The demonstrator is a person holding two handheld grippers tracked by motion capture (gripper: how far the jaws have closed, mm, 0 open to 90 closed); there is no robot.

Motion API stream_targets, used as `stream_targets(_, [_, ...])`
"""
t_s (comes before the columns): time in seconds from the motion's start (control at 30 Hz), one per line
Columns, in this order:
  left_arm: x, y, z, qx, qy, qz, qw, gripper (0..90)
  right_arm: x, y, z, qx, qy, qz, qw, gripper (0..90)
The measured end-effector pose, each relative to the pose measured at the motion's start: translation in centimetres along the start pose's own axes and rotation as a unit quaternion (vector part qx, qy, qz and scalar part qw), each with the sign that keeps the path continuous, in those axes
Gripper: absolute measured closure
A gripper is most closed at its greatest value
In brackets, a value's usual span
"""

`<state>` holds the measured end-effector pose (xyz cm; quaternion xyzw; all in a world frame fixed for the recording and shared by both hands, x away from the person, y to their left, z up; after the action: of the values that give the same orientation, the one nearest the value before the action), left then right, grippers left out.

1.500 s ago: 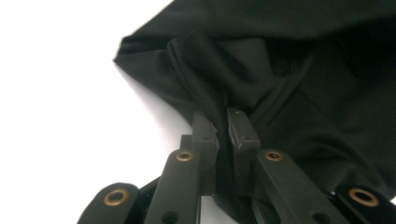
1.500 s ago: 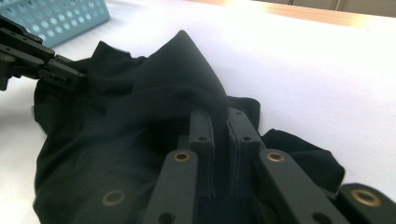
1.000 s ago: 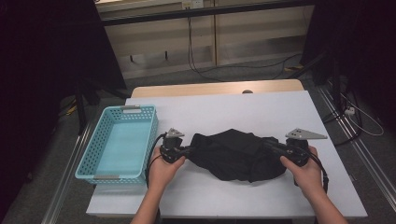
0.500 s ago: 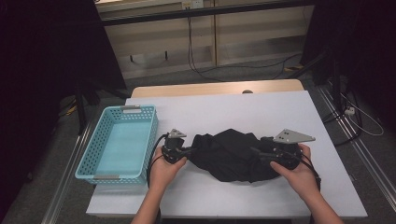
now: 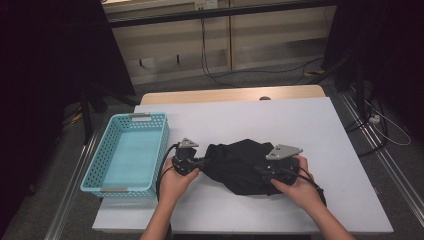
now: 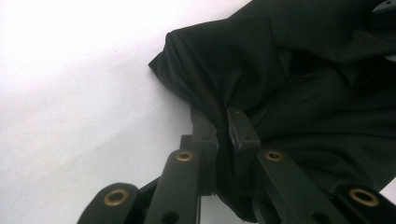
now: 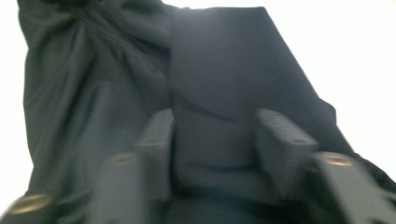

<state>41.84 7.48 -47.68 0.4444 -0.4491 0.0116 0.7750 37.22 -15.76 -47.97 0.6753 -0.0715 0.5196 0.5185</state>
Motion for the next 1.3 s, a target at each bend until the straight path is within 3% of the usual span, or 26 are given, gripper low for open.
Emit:
stream_targets(0.1, [0.0,0.2,-0.2,0.002,0.001,0.000,1.0000,83.8,-0.3,0.7,1.0,-0.009,0.000,-0.002,1.0000,75.7])
stream_targets(0.2, [0.1,0.5,-0.4,0.003,0.004,0.001,1.0000,83.9,-0.2,1.6,2.2,-0.012,-0.037,0.021,0.9990,84.4])
stream_targets(0.33, [0.1,0.8,-0.5,0.008,0.004,0.003,1.0000,83.9,0.3,3.7,4.4,-0.017,-0.105,0.076,0.9914,85.7])
stream_targets(0.4, [0.0,0.7,-0.5,0.010,0.002,-0.002,0.9999,83.9,0.1,4.8,5.4,-0.023,-0.128,0.093,0.9871,85.9])
stream_targets(0.5, [-0.1,0.6,-0.6,0.013,0.004,-0.007,0.9999,83.9,-0.4,5.5,6.2,-0.025,-0.147,0.102,0.9835,85.9])
stream_targets(0.6, [-0.2,0.5,-0.6,0.011,0.007,-0.009,0.9999,83.9,-0.6,5.7,6.5,-0.024,-0.154,0.105,0.9822,85.8])
stream_targets(0.83, [-0.4,0.3,-0.7,0.014,0.012,-0.011,0.9998,80.0,-0.5,5.1,6.1,-0.020,-0.149,0.099,0.9838,85.2])
stream_targets(0.9, [-0.2,0.3,-0.8,0.022,0.013,-0.007,0.9996,71.6,-0.6,5.0,6.0,-0.019,-0.147,0.096,0.9843,85.0])
stream_targets(1.0, [0.5,0.4,-1.3,0.049,0.018,0.020,0.9984,48.0,-0.8,4.9,6.0,-0.020,-0.146,0.092,0.9848,84.9])
stream_targets(1.03, [0.5,0.4,-1.4,0.052,0.019,0.022,0.9982,43.8,-0.8,4.9,6.0,-0.020,-0.147,0.092,0.9847,84.9])
stream_targets(1.17, [0.4,-0.2,-1.6,0.055,0.025,0.017,0.9981,37.3,-0.8,4.8,6.0,-0.020,-0.146,0.091,0.9849,84.6])
stream_targets(1.3, [0.1,-1.2,-1.9,0.046,0.025,0.010,0.9986,39.3,-0.8,4.8,6.1,-0.021,-0.143,0.090,0.9854,83.9])
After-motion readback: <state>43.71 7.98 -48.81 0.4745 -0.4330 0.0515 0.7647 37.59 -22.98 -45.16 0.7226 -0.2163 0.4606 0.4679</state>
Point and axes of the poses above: each handheld gripper's, and its own axes: y roughly backward along the jaws, x roughly out of its top, z roughly to its right, the point moved 7 cm from there along -y, roughly forward along the jaws, and after that the axes turned 1 degree about z, right-handed, at the moved point
